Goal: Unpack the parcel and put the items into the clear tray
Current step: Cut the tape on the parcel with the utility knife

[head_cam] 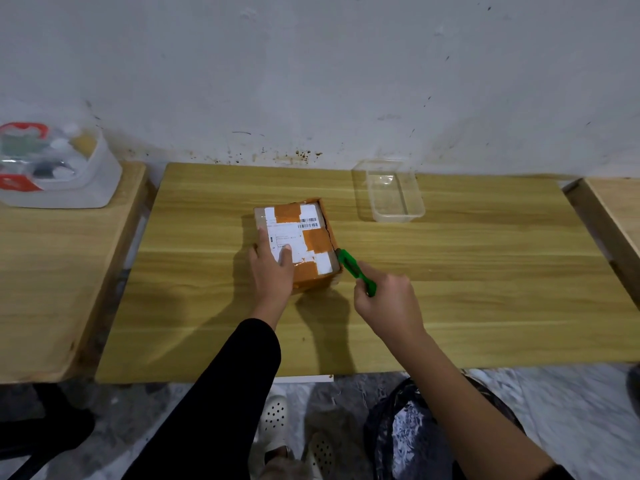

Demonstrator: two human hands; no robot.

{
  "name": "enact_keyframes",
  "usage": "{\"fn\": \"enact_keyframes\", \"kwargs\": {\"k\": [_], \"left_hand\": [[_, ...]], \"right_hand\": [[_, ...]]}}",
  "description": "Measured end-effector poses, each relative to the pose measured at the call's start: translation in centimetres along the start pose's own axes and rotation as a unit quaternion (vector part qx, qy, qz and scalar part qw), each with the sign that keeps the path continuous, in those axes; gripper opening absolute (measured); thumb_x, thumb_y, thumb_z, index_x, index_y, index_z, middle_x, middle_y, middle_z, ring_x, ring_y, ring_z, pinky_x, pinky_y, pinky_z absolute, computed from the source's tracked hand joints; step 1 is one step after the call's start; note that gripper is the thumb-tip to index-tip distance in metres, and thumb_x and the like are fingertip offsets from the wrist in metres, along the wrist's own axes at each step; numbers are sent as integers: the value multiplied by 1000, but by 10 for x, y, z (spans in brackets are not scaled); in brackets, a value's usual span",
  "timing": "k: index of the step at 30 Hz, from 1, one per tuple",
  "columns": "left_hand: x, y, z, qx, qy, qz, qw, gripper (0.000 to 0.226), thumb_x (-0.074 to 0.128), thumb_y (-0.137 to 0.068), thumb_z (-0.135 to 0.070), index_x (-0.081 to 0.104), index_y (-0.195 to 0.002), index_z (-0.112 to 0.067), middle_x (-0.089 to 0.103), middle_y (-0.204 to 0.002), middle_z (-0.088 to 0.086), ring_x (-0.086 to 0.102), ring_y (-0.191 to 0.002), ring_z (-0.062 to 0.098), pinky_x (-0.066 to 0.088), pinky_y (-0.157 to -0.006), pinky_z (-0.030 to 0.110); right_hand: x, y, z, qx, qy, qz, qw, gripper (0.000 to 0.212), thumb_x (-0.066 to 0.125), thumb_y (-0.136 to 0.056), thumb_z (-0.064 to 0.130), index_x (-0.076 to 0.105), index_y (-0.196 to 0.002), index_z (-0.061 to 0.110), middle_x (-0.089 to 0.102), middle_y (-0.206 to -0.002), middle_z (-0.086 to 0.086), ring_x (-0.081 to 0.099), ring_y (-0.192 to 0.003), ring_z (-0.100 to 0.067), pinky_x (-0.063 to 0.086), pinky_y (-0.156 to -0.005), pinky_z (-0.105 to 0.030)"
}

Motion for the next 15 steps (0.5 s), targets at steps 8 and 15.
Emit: {"fn": "enact_keyframes", "kwargs": {"k": [8, 15], "left_hand": [[-11, -40, -23, 187, -230, 25, 955, 65, 50, -91, -33, 21, -146, -15, 10, -157, 8, 2, -145, 25, 13, -117, 38], [-7, -89, -33, 307, -398, 182, 845, 58, 31, -97, -42, 7, -148, -30, 5, -158, 4, -4, -146, 23, -4, -117, 40]], "right_hand": [[3, -28, -8, 64, -137, -68, 986, 37, 54, -89, 15, 55, -126, 17, 67, -63, -13, 39, -38, -10, 29, -36, -19], [17, -58, -14, 117, -182, -71, 974, 36, 54, -90, 14, 56, -125, 16, 70, -71, -10, 40, -39, -8, 29, -35, -16]]}}
Point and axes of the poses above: each hand's wrist, its own y-axis away from the middle knuckle, its own x-axis out of the palm, z = x × y, the point moved 2 cm from there along -y, towards the middle knuckle
